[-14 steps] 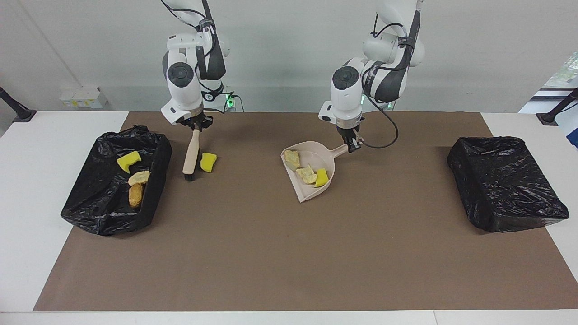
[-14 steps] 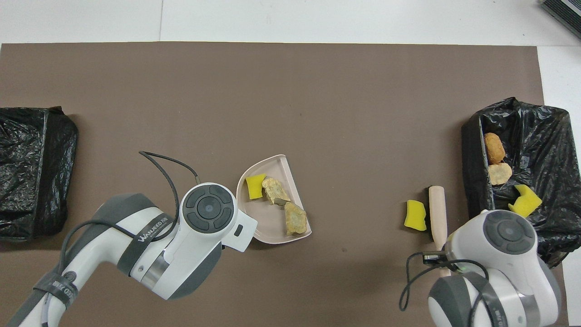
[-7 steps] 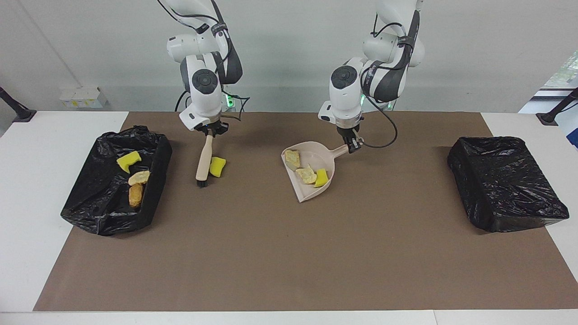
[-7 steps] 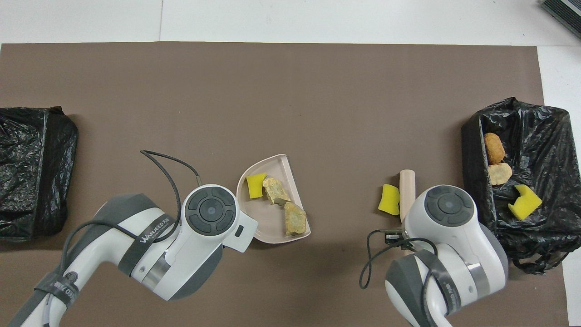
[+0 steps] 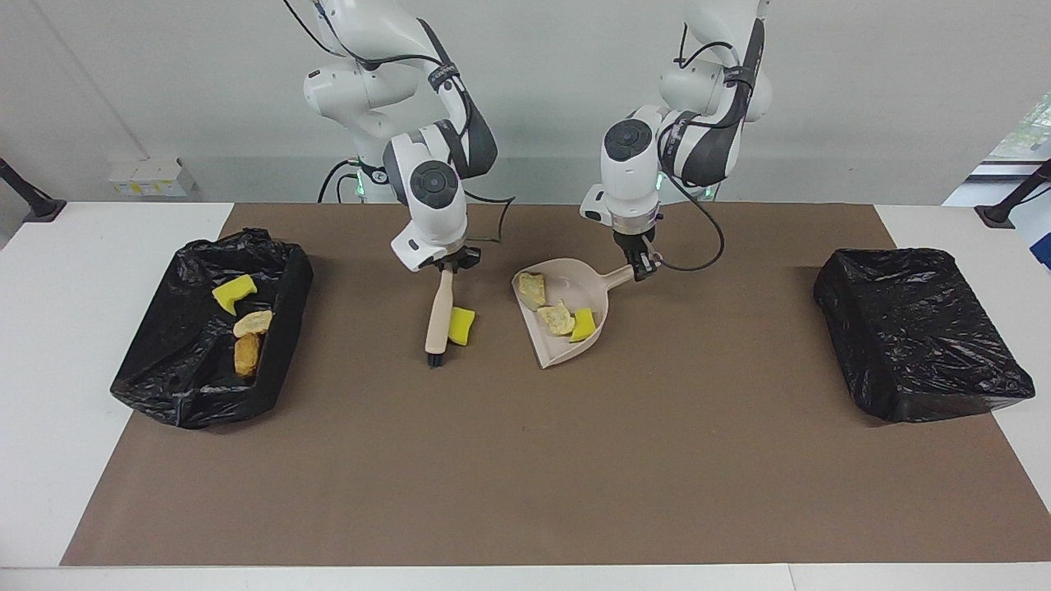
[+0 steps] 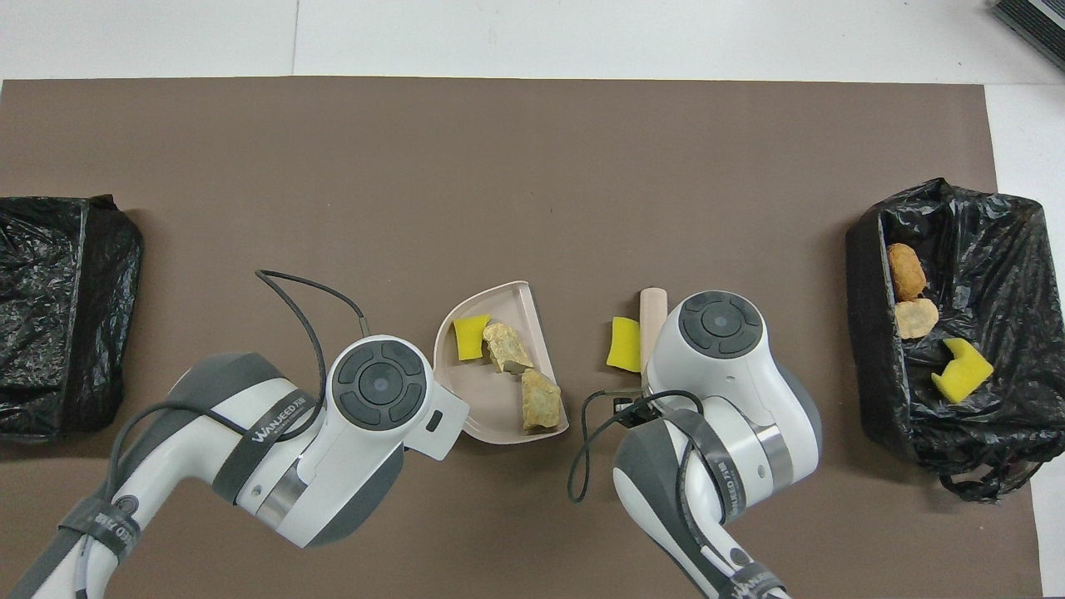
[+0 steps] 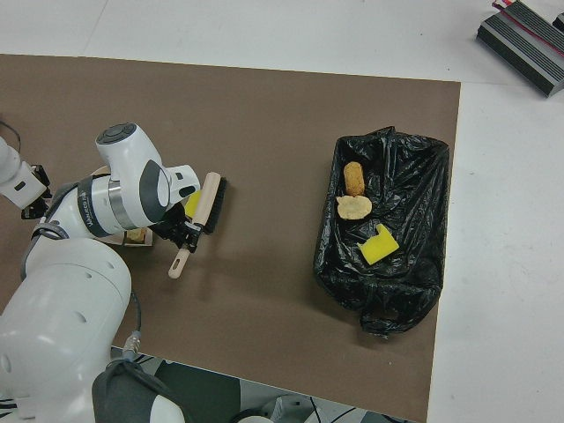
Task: Sweep and dump trash in bin
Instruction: 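Sweep the last yellow sponge into the dustpan with the right gripper, then carry the dustpan to the bin with the left gripper while the right gripper withdraws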
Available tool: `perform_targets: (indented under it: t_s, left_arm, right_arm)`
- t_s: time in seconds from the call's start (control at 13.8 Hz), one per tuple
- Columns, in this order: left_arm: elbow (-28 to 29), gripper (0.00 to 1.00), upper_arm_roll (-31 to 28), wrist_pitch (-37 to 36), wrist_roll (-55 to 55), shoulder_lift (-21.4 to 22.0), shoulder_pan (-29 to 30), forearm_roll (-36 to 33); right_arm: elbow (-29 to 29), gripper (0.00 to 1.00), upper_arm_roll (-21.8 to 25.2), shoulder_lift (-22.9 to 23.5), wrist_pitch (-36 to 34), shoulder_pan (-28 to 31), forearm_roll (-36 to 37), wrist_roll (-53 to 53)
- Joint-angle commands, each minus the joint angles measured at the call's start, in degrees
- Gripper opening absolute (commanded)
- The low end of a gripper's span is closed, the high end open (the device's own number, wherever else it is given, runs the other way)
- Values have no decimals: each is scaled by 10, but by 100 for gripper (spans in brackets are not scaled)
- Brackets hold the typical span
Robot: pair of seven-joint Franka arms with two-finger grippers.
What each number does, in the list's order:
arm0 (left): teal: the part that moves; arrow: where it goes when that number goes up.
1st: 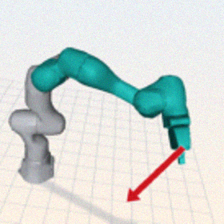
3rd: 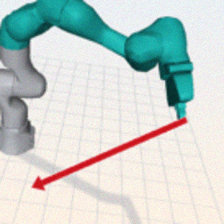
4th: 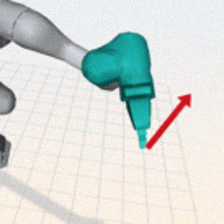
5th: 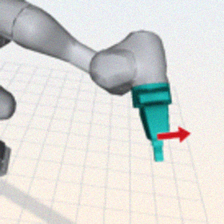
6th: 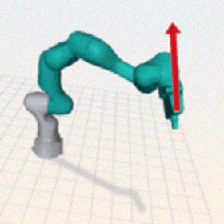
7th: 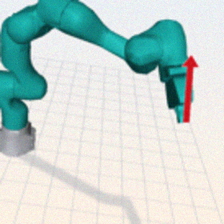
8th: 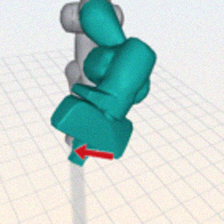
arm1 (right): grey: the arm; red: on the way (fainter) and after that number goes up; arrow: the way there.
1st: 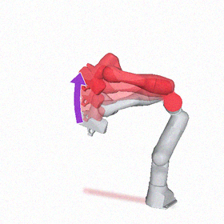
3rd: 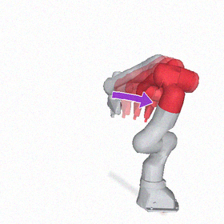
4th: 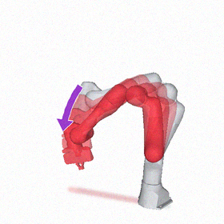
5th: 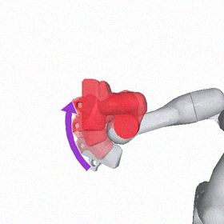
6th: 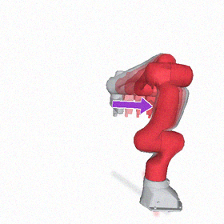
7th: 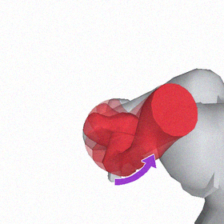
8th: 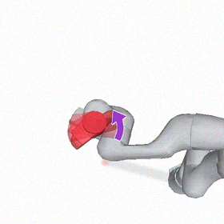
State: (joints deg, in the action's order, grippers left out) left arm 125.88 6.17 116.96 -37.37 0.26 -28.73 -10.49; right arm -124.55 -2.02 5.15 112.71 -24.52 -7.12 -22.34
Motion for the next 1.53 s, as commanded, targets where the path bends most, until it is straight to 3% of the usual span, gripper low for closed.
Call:
perform_targets:
  t_s: [0.0,0.29,0.58,0.8,1.23,1.45]
  left_arm:
    - [18,0,1,16,-13,11,7,-13]
    - [21,0,1,15,-14,11,17,-12]
    - [20,0,0,19,-39,8,31,-9]
    - [17,0,1,40,-69,5,57,3]
    - [16,0,1,46,-75,7,66,14]
    - [13,0,1,38,-110,29,82,15]
  right_arm:
    - [6,0,-2,4,24,-10,-73,105]
    - [7,0,-2,2,32,-39,-218,184]
    - [-3,0,-1,-5,29,-41,-247,251]
    - [-18,0,4,-10,18,-32,-223,258]
    - [-18,0,5,-35,-26,12,-84,235]
    - [-18,0,5,-45,-52,55,-46,231]
